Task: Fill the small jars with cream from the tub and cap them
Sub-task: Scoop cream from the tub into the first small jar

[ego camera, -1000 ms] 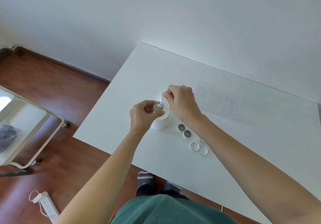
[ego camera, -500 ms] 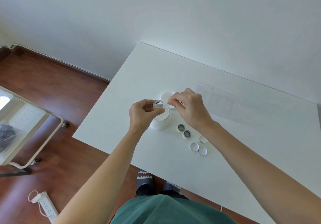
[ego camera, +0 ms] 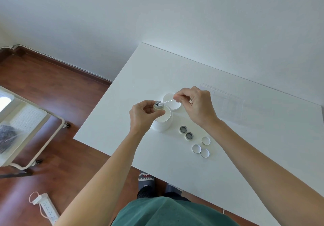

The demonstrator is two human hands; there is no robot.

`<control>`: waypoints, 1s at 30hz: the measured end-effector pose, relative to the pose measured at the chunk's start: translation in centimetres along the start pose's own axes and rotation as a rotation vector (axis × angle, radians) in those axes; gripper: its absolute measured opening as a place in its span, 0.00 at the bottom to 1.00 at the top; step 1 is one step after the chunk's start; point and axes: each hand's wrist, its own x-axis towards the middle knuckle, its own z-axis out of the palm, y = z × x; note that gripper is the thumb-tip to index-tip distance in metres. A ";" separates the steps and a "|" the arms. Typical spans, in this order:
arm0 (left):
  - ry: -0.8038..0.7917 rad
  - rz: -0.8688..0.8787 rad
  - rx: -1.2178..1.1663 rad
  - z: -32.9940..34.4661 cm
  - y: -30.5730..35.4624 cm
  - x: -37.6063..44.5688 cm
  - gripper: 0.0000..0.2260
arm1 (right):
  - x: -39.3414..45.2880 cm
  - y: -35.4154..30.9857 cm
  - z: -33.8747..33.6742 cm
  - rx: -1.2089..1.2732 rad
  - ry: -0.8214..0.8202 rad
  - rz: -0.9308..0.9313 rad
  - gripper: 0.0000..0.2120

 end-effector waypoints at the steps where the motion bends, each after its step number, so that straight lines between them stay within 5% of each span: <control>1: 0.004 0.004 0.004 -0.1 -0.1 0.0 0.13 | 0.1 0.0 0.1 0.049 0.027 0.044 0.06; 9: 0.034 0.055 0.034 -1.4 -1.5 -0.1 0.15 | 0.9 2.2 1.5 0.348 0.159 0.590 0.10; 20: 0.062 0.115 0.057 -3.1 -2.1 -1.0 0.14 | 0.0 2.8 6.5 -0.268 -0.110 0.198 0.14; 30: 0.086 0.112 0.074 -3.9 -2.4 -0.9 0.15 | 0.5 2.1 8.1 -0.313 -0.259 0.345 0.20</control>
